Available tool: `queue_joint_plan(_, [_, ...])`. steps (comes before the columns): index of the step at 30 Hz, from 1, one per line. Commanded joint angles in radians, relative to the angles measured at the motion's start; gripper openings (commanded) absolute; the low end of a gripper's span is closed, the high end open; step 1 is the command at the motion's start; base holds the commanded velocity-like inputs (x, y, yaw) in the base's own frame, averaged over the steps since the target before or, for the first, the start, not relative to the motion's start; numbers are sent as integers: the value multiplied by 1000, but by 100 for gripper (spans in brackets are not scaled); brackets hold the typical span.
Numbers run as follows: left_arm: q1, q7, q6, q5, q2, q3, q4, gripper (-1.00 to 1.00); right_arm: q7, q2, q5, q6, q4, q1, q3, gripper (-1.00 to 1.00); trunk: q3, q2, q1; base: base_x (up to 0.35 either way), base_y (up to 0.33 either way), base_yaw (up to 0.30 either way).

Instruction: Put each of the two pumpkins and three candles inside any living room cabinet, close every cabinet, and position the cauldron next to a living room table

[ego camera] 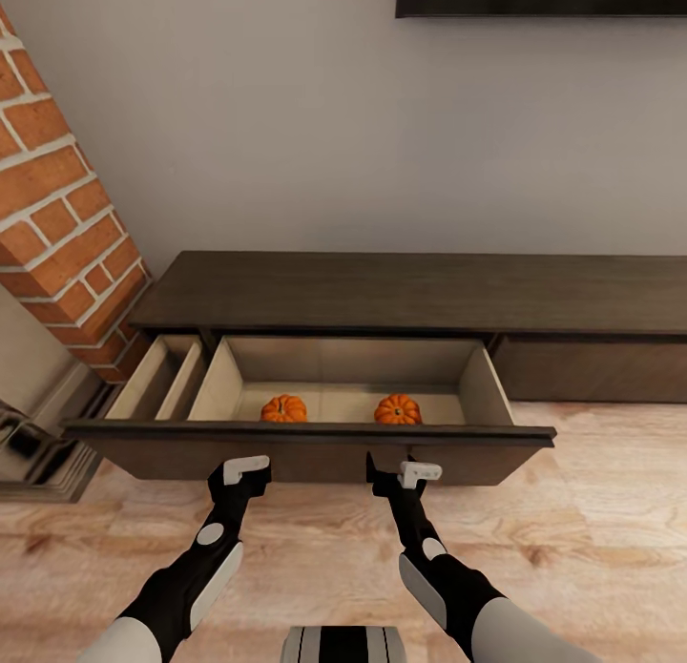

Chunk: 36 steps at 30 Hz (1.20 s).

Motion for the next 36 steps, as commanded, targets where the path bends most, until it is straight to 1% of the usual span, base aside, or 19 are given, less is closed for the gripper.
queue_joint_plan(1, [-1,8,-6,11,2,-8,0,100,-8,-1,-2,-3,0,-1,10,100,-1,0,0,47,9,0])
queue_joint_plan(9, [-1,8,-6,10,2,-8,0,100,-10,-1,-2,-3,0,-1,9,100,-1,0,0,174,2,0])
queue_joint_plan(36, [-1,7,-6,9,3,-7,-2,100,-10,-1,-3,-3,1,-1,9,100,-1,0,0,255,0,0])
